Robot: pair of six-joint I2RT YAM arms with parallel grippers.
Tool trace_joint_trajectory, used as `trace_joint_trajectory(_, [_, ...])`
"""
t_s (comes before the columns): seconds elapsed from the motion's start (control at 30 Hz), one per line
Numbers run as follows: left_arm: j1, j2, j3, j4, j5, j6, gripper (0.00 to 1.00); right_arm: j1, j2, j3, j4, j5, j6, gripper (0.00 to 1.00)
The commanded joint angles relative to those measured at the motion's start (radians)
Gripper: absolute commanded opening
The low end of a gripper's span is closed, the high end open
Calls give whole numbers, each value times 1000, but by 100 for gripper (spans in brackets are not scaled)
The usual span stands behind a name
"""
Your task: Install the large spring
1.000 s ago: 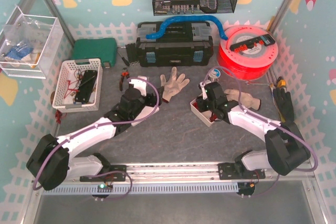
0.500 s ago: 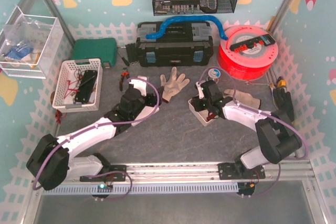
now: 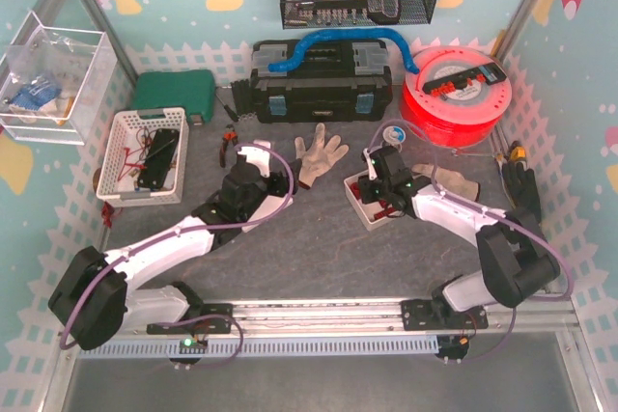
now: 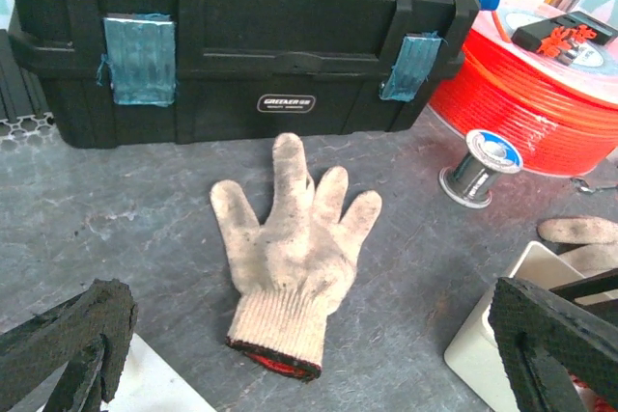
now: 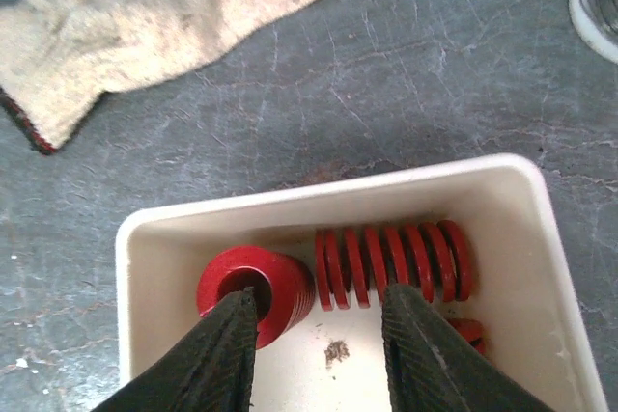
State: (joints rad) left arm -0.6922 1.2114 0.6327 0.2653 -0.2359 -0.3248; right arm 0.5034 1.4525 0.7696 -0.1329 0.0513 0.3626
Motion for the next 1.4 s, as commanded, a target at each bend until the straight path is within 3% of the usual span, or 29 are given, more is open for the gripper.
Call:
trace_joint_trajectory(0.0, [-12,-11,-2,-1,-9,15,99,-3,-52,-17,-18,-31,21,40])
trace_joint_trajectory(0.17, [-13,-6,-1,-1,-11,15,99,-2,-66,-25,20,-81,27,40])
trace_joint_trajectory(0.5, [-15,-14,-2,-3,-16,16,99,-3,-3,8,38,-138,-43,53])
trace_joint_trajectory(0.83, [-17,-10,-1,-10,-16,15,99,-3,144,23,1,-34,-17,62])
trace_joint_trajectory(1.37, [-18,-10,-4,-5,-16,21,99,-1,36,-18,68,-14,-49,28])
